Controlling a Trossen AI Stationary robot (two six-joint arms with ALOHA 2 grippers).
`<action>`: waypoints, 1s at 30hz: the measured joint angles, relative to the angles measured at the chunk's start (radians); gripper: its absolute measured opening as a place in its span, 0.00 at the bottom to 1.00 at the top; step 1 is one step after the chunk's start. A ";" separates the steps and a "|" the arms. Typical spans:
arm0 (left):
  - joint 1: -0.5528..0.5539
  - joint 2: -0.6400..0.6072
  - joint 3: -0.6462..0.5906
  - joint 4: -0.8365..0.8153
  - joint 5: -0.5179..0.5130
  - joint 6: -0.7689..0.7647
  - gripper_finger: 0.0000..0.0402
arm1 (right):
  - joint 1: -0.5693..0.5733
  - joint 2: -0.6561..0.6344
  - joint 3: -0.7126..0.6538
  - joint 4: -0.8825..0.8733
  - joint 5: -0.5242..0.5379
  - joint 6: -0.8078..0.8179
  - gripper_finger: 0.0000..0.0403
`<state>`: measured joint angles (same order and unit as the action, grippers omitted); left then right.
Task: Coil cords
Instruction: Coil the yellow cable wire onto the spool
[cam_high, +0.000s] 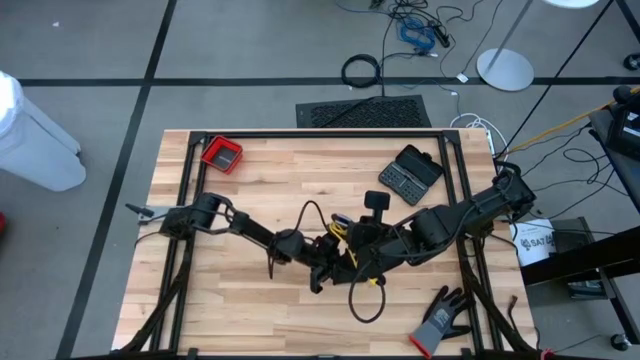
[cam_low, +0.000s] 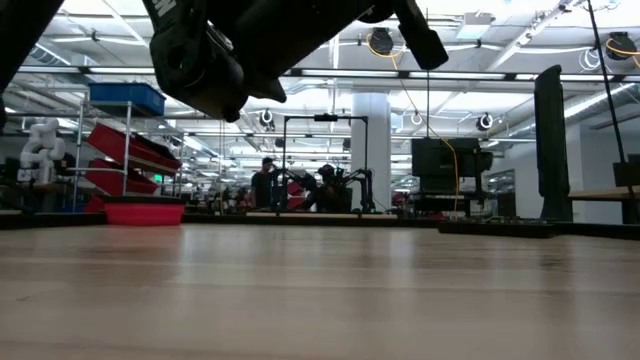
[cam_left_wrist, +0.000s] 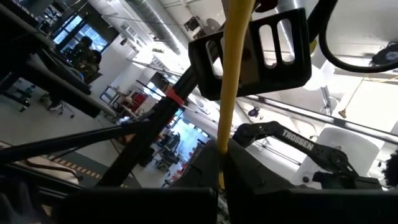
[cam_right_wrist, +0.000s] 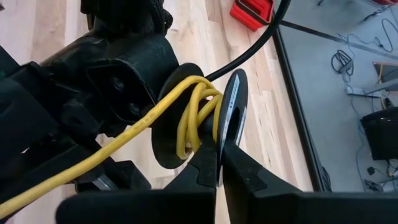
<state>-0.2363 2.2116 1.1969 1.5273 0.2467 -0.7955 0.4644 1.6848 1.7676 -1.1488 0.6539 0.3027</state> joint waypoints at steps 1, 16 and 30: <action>0.003 0.000 0.000 0.001 0.002 0.001 0.01 | 0.000 0.000 0.000 0.000 0.000 0.000 0.00; 0.017 0.000 0.000 0.006 0.002 0.000 0.01 | 0.000 -0.004 0.000 -0.019 0.008 0.052 0.00; 0.011 0.000 0.000 0.027 -0.037 -0.019 0.01 | 0.001 -0.006 0.000 -0.037 0.020 0.113 0.00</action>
<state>-0.2256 2.2114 1.1969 1.5539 0.2101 -0.8150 0.4652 1.6791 1.7672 -1.1854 0.6743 0.4152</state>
